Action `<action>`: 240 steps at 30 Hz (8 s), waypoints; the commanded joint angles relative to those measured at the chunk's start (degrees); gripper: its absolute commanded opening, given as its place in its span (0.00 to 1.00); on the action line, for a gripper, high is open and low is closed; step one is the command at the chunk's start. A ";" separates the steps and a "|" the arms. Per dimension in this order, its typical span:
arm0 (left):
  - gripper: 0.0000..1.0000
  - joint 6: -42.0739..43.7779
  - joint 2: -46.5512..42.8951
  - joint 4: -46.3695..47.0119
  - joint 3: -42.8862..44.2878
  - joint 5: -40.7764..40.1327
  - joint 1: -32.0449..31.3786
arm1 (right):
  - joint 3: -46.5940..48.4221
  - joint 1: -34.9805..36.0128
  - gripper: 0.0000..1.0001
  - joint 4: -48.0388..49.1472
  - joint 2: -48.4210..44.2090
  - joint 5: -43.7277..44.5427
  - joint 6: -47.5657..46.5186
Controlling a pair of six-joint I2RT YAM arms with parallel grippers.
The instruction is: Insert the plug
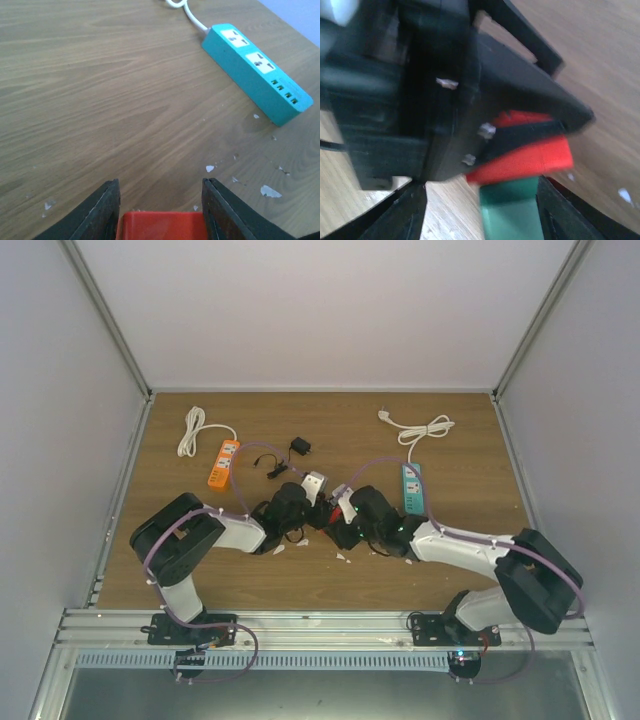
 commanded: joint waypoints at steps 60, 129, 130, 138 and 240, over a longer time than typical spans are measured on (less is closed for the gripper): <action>0.99 -0.57 -35.90 -35.06 1.65 4.14 9.43 | 1.21 -34.61 0.87 8.28 12.50 13.72 10.26; 0.99 -7.80 -38.51 -31.60 -7.53 11.72 14.99 | 0.96 9.11 0.85 5.43 -2.36 11.43 7.03; 0.99 -7.80 -38.52 -31.57 -7.71 11.90 15.17 | 1.40 9.11 0.84 5.44 -1.31 11.12 7.07; 0.99 -7.56 -39.27 -31.16 -9.03 12.01 15.77 | 4.30 9.20 0.81 4.76 5.39 12.21 7.38; 0.99 -21.51 -38.15 -32.59 -9.92 41.34 9.10 | -16.56 6.12 0.10 24.96 -19.07 -24.01 -22.85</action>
